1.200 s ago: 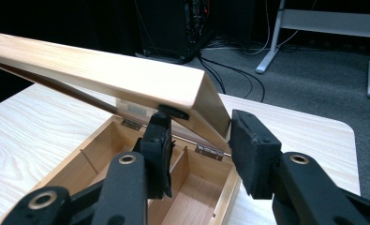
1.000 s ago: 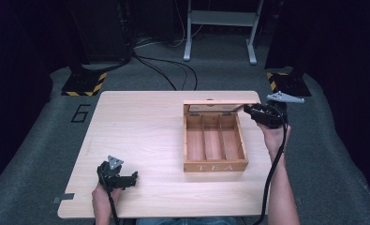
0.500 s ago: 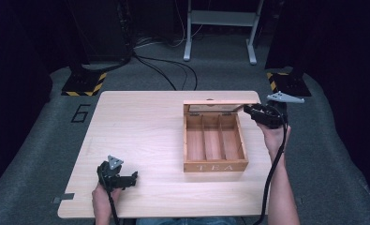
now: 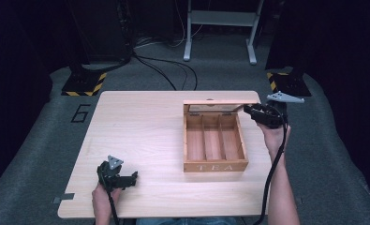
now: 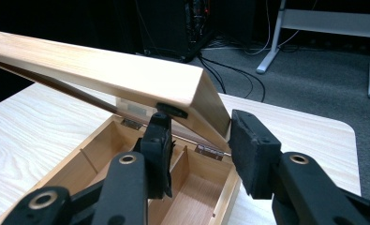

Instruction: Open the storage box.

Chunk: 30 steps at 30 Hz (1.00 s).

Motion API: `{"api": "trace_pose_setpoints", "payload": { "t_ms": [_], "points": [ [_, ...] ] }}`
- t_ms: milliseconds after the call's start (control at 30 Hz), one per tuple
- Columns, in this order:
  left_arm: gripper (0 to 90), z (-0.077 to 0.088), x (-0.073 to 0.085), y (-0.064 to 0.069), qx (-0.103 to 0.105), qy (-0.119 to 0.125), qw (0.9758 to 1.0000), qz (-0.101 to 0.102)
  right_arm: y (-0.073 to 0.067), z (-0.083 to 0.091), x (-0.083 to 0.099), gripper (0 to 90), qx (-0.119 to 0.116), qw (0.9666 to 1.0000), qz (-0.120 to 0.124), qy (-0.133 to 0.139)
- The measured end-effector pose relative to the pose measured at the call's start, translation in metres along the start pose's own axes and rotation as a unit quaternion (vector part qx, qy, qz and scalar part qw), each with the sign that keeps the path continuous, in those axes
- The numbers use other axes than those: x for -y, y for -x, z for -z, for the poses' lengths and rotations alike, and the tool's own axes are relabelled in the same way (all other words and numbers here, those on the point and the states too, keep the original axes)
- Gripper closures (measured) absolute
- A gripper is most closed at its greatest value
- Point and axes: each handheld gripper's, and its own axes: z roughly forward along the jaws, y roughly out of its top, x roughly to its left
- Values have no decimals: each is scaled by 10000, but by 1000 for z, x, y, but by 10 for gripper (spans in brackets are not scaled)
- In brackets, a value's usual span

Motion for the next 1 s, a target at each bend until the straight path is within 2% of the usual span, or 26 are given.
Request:
{"api": "trace_pose_setpoints", "payload": {
  "t_ms": [1000],
  "points": [
    [4,0,0,1,-13,-7,10000,-24,-1,1,1,599,5,10000,14,-14]
  ]
}}
